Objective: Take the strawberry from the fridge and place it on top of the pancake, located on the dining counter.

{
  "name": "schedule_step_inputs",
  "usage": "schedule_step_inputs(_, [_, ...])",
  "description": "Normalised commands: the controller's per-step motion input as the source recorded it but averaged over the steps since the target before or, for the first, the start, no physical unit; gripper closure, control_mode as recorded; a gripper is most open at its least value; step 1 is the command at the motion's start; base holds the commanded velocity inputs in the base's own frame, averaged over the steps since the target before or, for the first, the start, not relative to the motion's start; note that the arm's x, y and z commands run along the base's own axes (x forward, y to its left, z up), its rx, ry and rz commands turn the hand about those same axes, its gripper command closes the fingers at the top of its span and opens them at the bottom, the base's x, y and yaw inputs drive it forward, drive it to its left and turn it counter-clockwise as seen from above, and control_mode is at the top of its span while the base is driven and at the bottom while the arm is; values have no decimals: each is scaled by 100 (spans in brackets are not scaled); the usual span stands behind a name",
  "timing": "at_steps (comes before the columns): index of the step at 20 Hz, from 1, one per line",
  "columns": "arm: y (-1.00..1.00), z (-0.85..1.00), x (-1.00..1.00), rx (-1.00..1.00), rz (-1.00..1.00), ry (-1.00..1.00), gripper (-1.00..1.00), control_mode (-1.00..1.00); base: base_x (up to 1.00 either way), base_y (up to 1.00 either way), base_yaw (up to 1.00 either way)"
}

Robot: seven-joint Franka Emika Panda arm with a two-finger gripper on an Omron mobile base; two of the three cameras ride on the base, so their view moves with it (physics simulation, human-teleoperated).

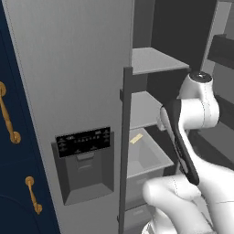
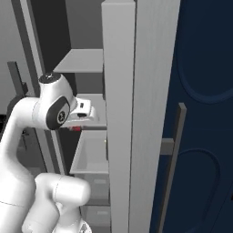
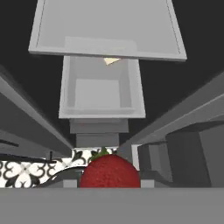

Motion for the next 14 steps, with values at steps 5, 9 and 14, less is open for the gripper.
schedule_step_inputs(5, [34, -64, -67, 5, -32, 1, 100, -100, 0, 0, 0])
schedule_step_inputs(9, [14, -68, -33, 17, -40, 0, 100, -100, 0, 0, 0])
schedule_step_inputs(14, [14, -61, -2, 8, -15, -10, 100, -100, 0, 0, 0])
